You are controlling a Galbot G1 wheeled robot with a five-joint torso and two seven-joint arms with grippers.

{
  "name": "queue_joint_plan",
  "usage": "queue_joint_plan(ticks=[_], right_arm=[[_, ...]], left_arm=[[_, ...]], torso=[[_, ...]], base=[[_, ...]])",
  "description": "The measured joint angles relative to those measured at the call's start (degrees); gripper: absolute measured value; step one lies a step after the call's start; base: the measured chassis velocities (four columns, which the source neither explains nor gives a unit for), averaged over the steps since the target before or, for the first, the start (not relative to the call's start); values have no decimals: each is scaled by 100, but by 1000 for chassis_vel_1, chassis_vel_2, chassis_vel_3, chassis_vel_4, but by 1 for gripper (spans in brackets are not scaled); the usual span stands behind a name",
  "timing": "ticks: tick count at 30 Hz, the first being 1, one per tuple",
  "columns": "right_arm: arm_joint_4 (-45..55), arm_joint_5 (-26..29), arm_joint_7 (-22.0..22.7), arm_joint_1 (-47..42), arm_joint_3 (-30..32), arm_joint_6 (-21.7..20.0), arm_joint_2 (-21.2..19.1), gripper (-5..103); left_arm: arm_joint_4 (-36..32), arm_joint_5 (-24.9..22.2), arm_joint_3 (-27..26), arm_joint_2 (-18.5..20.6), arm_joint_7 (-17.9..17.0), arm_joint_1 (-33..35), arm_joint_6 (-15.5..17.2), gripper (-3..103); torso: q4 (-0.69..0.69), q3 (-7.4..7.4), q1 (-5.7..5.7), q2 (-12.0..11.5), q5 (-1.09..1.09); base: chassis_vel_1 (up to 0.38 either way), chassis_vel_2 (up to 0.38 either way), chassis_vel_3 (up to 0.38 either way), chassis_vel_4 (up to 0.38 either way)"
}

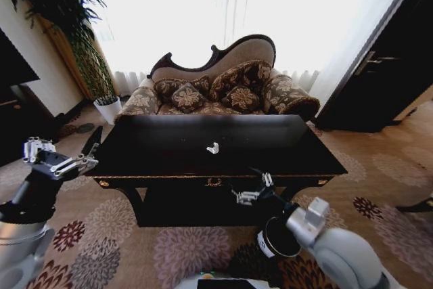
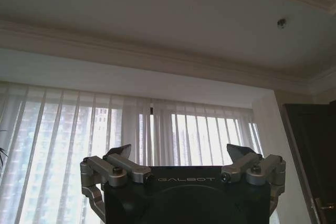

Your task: Move to the front of the table and place the trash on the table into the trash bin.

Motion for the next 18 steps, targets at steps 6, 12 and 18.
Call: queue_joint_plan(ticks=[6,12,18], right_arm=[[-546,491,498,750,-310,51,-480,100],[-1110,645,520,1474,-776,108,-867,100],[-1577,883,519,2233,-1150,122,-1228,100]], left_arm=[[0,73,-2,-77,1,31,59,100],[1,213,18,-232,11,103,61,100],[1,400,104,-390,29,161,54,100]], torso=[[0,0,0,0,0],[0,0,0,0,1],[1,0,0,-1,0]], base=[[0,0,0,0],[0,0,0,0],[0,0,0,0]])
